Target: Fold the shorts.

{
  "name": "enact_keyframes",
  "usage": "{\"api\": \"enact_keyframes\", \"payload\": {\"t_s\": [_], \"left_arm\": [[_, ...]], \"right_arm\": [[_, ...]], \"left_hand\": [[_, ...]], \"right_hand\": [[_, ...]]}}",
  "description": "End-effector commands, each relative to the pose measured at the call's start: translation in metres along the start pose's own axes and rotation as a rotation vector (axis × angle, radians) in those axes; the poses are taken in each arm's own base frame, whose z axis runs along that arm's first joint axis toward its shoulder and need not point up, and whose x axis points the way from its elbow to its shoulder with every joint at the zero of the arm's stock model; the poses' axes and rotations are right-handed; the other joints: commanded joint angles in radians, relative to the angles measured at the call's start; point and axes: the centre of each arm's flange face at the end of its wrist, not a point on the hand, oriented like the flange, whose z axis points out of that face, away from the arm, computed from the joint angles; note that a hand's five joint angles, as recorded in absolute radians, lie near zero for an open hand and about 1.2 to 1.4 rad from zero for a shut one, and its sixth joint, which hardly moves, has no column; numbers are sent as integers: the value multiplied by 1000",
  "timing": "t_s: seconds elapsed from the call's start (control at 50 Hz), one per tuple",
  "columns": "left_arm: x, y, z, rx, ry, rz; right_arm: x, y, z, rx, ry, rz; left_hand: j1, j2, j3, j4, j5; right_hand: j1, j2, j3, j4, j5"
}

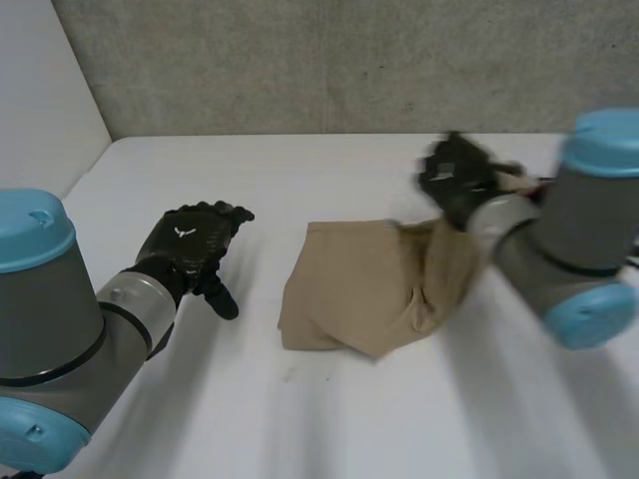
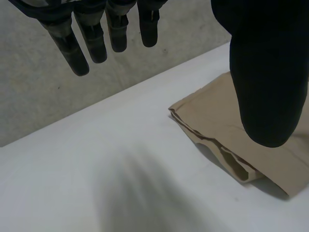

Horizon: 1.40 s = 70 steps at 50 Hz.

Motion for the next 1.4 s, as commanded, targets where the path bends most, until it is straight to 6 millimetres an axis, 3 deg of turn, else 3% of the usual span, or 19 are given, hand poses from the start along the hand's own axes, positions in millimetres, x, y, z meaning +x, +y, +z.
{"api": "enact_keyframes", "payload": {"t_s": [0.02, 0.08, 0.12, 0.14, 0.16, 0.22, 0.3, 0.32, 0.34, 0.4, 0.48, 0.58, 0.64, 0.74, 0.86, 0.96, 1.14, 1.24, 1.4], "left_arm": [[-13, -5, 4, 13, -83, -5], [-19, -8, 6, 18, -120, -8], [-24, -12, 8, 29, -145, -12], [-25, -14, 9, 34, -148, -13], [-25, -16, 10, 39, -149, -13], [-27, -24, 13, 66, -151, -13], [-27, -41, 20, 122, -150, -11], [-27, -44, 22, 132, -148, -11], [-24, -49, 27, 146, -140, -10], [-17, -57, 34, 175, -121, -10], [8, -66, 45, 216, -55, 0], [60, -59, 63, 226, 126, 22], [81, -48, 75, 219, 217, 34], [97, -16, 99, 159, 250, 47], [93, 10, 122, 88, 217, 57], [77, 25, 130, 11, 147, 133], [68, 46, 111, -162, 46, 269], [74, 42, 96, -172, 30, 287], [79, 54, 87, -213, 44, 298]], "right_arm": [[-86, -88, -3, 353, -247, -9], [-118, -91, -7, 350, -364, 16], [-125, -91, -11, 334, -414, 41], [-126, -91, -13, 331, -434, 58], [-125, -92, -15, 321, -460, 104], [-115, -93, -14, 302, -458, 207], [-67, -97, -12, 292, -375, 459], [-40, -99, -17, 292, -331, 575], [-27, -98, -18, 292, -310, 633], [7, -88, -21, 260, -245, 841], [19, -56, -14, 149, -202, 1043], [17, -27, -16, -4, -170, 1101], [11, -10, -14, -87, -144, 1097], [-6, 9, -6, -160, -153, 1108], [-26, 20, 5, -201, -189, 1119], [-36, 24, 11, -215, -206, 1118], [-42, 19, 12, -187, -256, 1090], [-48, 14, 11, -159, -307, 1088], [-70, 25, 16, -203, -337, 1039]], "left_hand": [[4, -8, -14, -7, -22], [7, -5, -11, -4, -19], [7, -5, -11, -4, -19], [7, -5, -11, -4, -19], [10, -2, -8, -1, -16], [10, -2, -8, -1, -16], [10, -2, -8, -1, -16], [10, -2, -8, -1, -16], [10, -2, -8, -1, -16], [10, -2, -8, -1, -16], [13, 1, -5, 2, -13], [48, 36, 30, 37, 22], [109, 98, 91, 99, 83], [116, 104, 97, 105, 90], [127, 116, 109, 116, 101], [124, 113, 106, 114, 98], [113, 101, 95, 102, 87], [107, 95, 89, 96, 81], [89, 78, 71, 78, 63]], "right_hand": [[462, 223, 213, 207, 258], [462, 223, 213, 207, 258], [460, 221, 211, 205, 256], [286, 47, 36, 31, 81], [-155, -394, -404, -410, -359], [-631, -870, -880, -886, -835], [-760, -999, -1009, -1015, -964], [-760, -999, -1009, -1015, -964], [-760, -999, -1009, -1015, -964], [-760, -999, -1009, -1015, -964], [-760, -999, -1009, -1015, -964], [-760, -999, -1009, -1015, -964], [-760, -999, -1009, -1015, -964], [-760, -999, -1009, -1015, -964], [-760, -999, -1009, -1015, -964], [-760, -999, -1009, -1015, -964], [-760, -999, -1009, -1015, -964], [-760, -999, -1009, -1015, -964], [-760, -999, -1009, -1015, -964]]}}
